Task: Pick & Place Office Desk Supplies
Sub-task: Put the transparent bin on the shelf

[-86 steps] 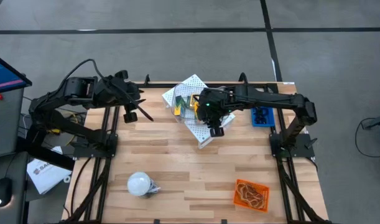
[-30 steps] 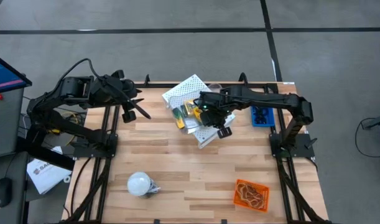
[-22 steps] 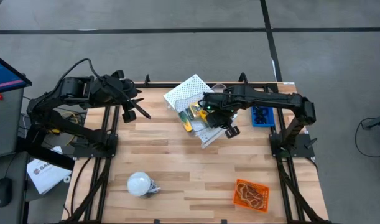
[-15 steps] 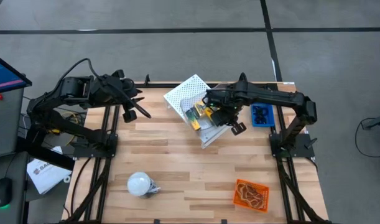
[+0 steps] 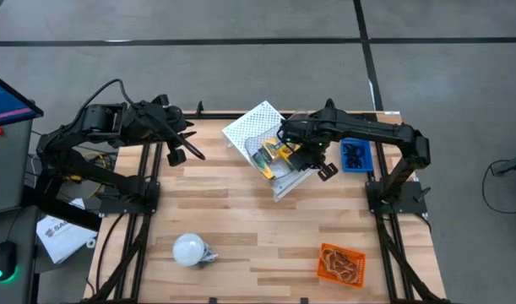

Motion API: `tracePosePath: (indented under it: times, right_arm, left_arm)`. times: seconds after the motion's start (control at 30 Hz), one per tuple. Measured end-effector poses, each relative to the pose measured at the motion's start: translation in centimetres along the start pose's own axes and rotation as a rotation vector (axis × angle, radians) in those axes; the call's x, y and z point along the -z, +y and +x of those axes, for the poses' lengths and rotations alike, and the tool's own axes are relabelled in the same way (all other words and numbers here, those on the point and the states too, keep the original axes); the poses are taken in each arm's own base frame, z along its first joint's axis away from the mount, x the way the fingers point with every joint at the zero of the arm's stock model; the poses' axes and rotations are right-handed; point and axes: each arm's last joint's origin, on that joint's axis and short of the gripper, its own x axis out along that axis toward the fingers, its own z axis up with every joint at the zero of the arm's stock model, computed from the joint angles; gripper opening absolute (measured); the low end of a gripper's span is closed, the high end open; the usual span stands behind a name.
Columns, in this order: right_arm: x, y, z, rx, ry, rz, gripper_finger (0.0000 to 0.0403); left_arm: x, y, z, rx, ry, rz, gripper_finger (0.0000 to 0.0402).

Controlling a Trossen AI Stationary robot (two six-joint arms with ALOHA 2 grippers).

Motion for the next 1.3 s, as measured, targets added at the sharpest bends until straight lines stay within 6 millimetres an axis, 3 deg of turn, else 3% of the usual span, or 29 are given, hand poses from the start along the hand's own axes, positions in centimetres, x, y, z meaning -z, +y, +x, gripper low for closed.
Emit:
tracePosePath:
  times: [0.5,0.83,1.07,1.3]
  right_arm:
    - [0.1,0.1,-0.3,0.002,0.0,0.149,0.0113]
    - [0.2,0.0,-3.6,0.075,-0.051,0.257,0.016]
    - [0.0,0.5,-4.8,0.088,-0.094,0.37,0.0166]
    - [-0.9,1.7,-3.9,0.053,-0.067,0.325,0.0117]
  left_arm:
    - [0.0,0.0,0.0,0.015,-0.002,0.007,0.0092]
    - [0.0,0.0,0.0,0.015,-0.001,0.011,0.0092]
    - [0.0,0.0,0.0,0.015,0.002,0.013,0.0092]
    - [0.0,-0.1,0.0,0.015,0.001,0.032,0.0092]
